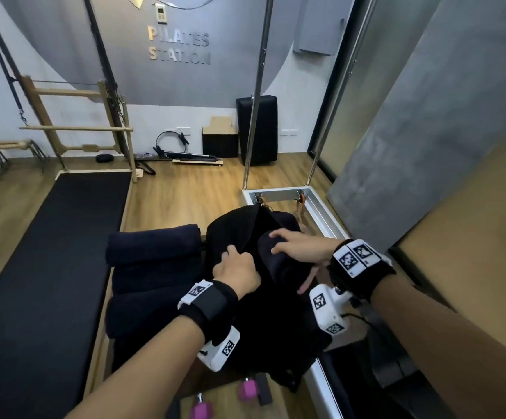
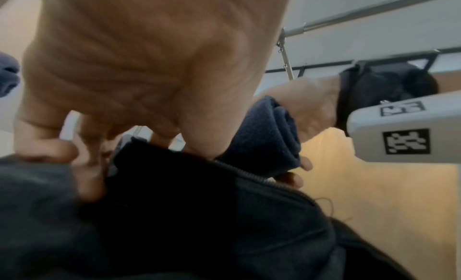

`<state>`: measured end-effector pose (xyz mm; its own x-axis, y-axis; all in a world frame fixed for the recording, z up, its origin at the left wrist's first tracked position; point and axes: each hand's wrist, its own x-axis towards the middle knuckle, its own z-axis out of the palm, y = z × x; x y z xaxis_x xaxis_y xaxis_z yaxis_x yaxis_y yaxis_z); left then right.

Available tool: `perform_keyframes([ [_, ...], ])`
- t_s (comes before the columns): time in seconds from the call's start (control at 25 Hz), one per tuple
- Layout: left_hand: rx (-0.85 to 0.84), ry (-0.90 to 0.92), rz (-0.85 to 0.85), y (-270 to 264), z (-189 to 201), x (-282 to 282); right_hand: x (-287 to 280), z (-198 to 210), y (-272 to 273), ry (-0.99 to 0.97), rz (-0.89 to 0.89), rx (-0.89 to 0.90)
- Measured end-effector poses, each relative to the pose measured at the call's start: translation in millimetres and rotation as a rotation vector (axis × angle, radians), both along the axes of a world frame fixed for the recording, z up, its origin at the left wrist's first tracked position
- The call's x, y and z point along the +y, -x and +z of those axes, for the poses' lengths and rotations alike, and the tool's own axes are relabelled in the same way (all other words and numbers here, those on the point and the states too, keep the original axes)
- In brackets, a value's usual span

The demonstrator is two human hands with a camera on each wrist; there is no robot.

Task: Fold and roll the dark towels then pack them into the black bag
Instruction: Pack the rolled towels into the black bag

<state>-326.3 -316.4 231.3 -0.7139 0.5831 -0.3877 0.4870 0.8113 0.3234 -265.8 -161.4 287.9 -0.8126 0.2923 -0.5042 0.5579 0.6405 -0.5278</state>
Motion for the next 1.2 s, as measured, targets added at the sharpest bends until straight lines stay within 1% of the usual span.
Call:
perform_keyframes([
  [0.08, -0.018, -0.043, 0.037, 0.6, 2.7, -0.1, -0.9, -7.3, 27.7, -0.116, 0.153, -0.206],
  [0.12, -0.023, -0.074, 0.056, 0.4, 3.7, -1.0, -3.6, -9.3, 40.6, -0.161, 0.212, -0.268],
  [0.16, -0.032, -0.103, 0.065, -0.1, 4.2, -2.4, -5.4, -11.3, 52.6, -0.198, 0.242, -0.288],
  [0.2, -0.042, -0.131, 0.071, -0.9, 5.4, -4.4, -6.3, -12.6, 61.5, -0.211, 0.231, -0.273],
  [0.32, -0.048, -0.199, 0.101, -1.7, 7.9, -8.0, -8.7, -28.9, 77.2, -0.176, 0.178, -0.062],
  [0.4, -0.057, -0.191, 0.125, -2.3, 11.0, -10.7, -12.7, -47.9, 91.0, -0.133, 0.052, -0.083],
  [0.48, -0.057, -0.192, 0.144, -2.3, 14.8, -12.2, -5.5, -66.3, 85.7, -0.179, 0.076, -0.097],
  [0.56, -0.052, -0.215, 0.154, -2.2, 18.4, -13.5, 2.9, -75.3, 76.7, -0.221, 0.098, -0.045],
  [0.6, -0.048, -0.228, 0.154, -2.8, 19.8, -12.8, 4.0, -76.1, 78.7, -0.193, 0.053, -0.064],
  [0.64, -0.045, -0.242, 0.152, -4.1, 20.8, -12.7, 1.8, -78.5, 79.8, -0.179, 0.050, -0.094],
  [0.68, -0.043, -0.252, 0.148, -6.0, 21.4, -12.7, -1.4, -83.8, 80.2, -0.186, 0.073, -0.115],
  [0.8, -0.045, -0.265, 0.156, -10.1, 18.8, -12.8, -10.5, -103.7, 84.8, -0.321, 0.280, -0.121],
  [0.88, -0.045, -0.273, 0.161, -12.9, 16.4, -14.5, -9.9, -116.2, 90.6, -0.356, 0.318, -0.089],
  [1.0, -0.042, -0.291, 0.167, -14.4, 17.0, -17.5, -7.5, -129.4, 97.9, -0.357, 0.258, -0.044],
  [1.2, -0.063, -0.295, 0.221, -12.1, 22.1, -26.2, -10.4, -141.8, 99.8, -0.305, 0.178, -0.039],
])
